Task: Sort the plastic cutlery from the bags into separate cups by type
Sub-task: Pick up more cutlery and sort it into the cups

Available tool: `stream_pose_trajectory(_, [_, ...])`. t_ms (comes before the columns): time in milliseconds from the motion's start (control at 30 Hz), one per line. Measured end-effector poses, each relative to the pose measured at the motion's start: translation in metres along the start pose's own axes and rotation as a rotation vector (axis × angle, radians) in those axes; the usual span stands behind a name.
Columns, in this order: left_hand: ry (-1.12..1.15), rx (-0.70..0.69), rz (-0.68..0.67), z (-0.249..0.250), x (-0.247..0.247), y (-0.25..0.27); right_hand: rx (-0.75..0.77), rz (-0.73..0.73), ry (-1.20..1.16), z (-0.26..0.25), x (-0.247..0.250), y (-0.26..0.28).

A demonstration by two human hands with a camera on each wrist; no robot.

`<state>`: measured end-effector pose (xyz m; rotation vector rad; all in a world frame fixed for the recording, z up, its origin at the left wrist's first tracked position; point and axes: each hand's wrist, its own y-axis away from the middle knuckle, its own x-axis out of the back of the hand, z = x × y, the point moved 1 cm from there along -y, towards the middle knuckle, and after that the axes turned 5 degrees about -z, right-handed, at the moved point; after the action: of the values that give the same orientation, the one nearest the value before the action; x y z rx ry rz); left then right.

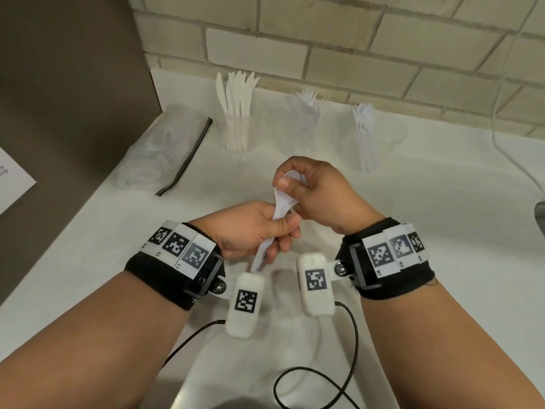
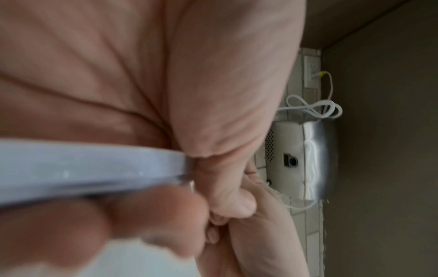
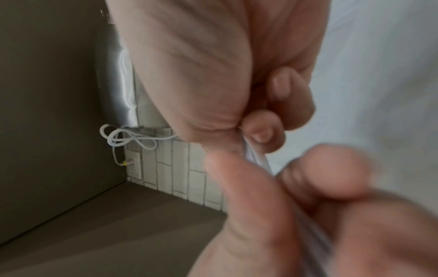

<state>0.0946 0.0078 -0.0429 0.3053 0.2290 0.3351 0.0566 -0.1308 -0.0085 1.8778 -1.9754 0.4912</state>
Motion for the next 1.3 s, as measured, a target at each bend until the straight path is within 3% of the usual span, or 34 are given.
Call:
stream_pose_trajectory(167, [-0.098, -0.041, 0.151, 0.000, -0.003, -0.008, 0.005, 0.132, -0.045, 0.008, 0.018, -0.001])
stream_pose_trajectory(333, [-0.368, -0.061, 0.372, 0.000, 0.024, 0.003, 0.046, 0.581, 0.085, -0.004, 0.114, 0.003])
stream_pose_trajectory(467, [-0.727, -0.045, 0.762, 0.002, 0.070, 0.021, 0.051, 0.875, 0.422, -0.017, 0.179, 0.003])
stream_pose_trajectory(567, [-0.941, 0.041, 1.116, -0.002, 0.118, 0.031, 0.005, 0.899, 0.605, -0.009, 0.202, -0.014])
stream_pose_trajectory(633, [-1.024, 0.173, 1.271, -0.023, 0.160, 0.032, -0.030, 0.854, 0.649, 0.001, 0.201, -0.028])
stream_pose_trajectory(733, [-0.966, 0.336, 1.296, -0.018, 0.155, 0.037, -0.127, 0.739, 0.682, 0.023, 0.190, -0.048])
stream_pose_trajectory(867, [-0.927, 0.347, 1.332, -0.020, 0.134, 0.030, -0.411, 0.414, 0.800, 0.048, 0.169, -0.062])
stream_pose_trajectory(967, [-0.955, 0.369, 1.352, -0.025, 0.133, 0.024, -0.490, 0.254, 0.865, 0.055, 0.158, -0.064])
stream_pose_trajectory(1167, [-0.985, 0.613, 1.240, -0.018, 0.135, 0.017, -0.419, 0.440, 0.847, 0.044, 0.150, -0.063])
stream_pose_trajectory(1300, [-0.991, 0.738, 1.142, -0.009, 0.136, 0.015, -0.253, 0.590, 0.848, 0.014, 0.124, -0.061])
